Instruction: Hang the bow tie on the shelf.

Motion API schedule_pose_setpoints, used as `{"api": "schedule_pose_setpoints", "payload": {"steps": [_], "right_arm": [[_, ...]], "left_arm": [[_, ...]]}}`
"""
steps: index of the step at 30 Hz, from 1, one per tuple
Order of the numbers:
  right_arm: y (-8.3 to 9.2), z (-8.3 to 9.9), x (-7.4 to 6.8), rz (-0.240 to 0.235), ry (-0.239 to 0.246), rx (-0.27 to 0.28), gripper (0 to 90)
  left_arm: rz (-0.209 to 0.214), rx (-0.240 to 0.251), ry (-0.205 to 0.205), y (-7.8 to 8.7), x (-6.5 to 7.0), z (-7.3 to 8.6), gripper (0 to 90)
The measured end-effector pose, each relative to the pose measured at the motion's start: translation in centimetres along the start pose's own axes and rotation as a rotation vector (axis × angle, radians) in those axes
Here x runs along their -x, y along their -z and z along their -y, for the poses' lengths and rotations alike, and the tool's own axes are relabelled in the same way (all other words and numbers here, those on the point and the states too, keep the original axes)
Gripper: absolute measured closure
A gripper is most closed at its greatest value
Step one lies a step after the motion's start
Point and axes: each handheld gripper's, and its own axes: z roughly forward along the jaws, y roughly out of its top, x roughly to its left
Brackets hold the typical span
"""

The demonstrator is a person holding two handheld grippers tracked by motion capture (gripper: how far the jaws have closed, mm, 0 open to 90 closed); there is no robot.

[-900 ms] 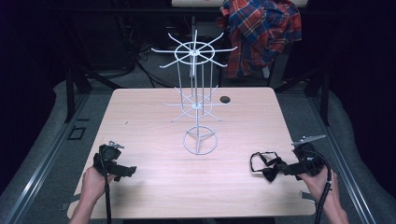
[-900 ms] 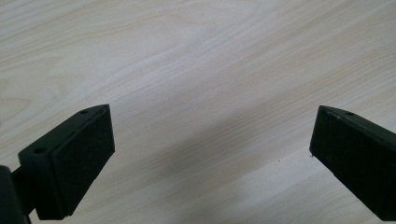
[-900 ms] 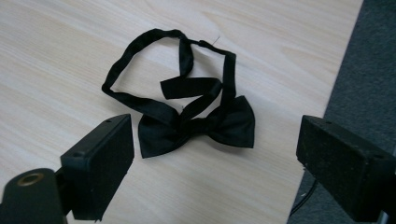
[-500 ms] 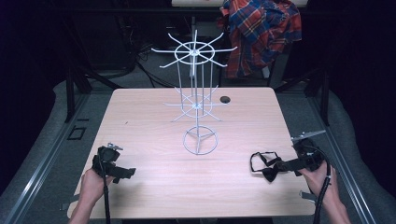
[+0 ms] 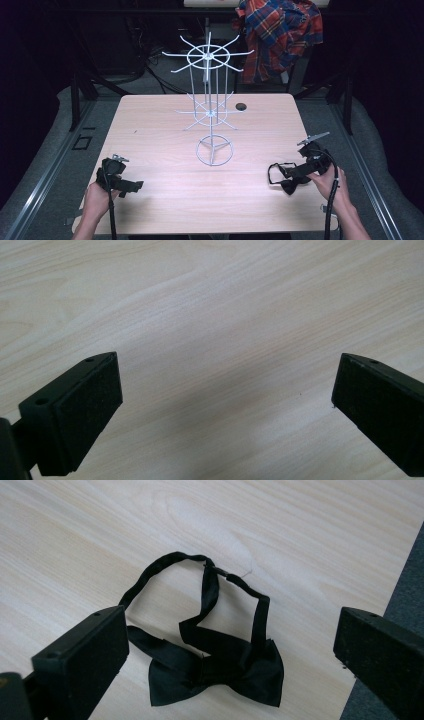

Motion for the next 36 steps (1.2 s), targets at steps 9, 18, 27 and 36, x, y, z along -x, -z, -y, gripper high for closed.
{"api": "schedule_pose_setpoints", "payload": {"steps": [9, 18, 27, 36], "right_arm": [[-1.8, -1.6, 0.3, 0.014, 0.015, -0.036, 13.9], [-4.0, -2.5, 0.2, 0.039, 0.043, -0.117, 35.0], [-5.3, -2.1, 0.5, 0.086, 0.062, -0.168, 48.0], [-6.4, -2.3, 0.1, 0.115, 0.110, -0.230, 64.1]], "left_arm": [[-0.004, 0.001, -0.004, 0.0, 0.1, -0.1, 0.0], [-0.009, -0.006, 0.001, -0.1, 0.0, -0.1, 0.0], [-0.003, -0.016, -0.014, -0.6, 0.3, -0.6, 0.0], [-0.001, -0.013, -0.009, -0.5, 0.1, -0.4, 0.0]]}}
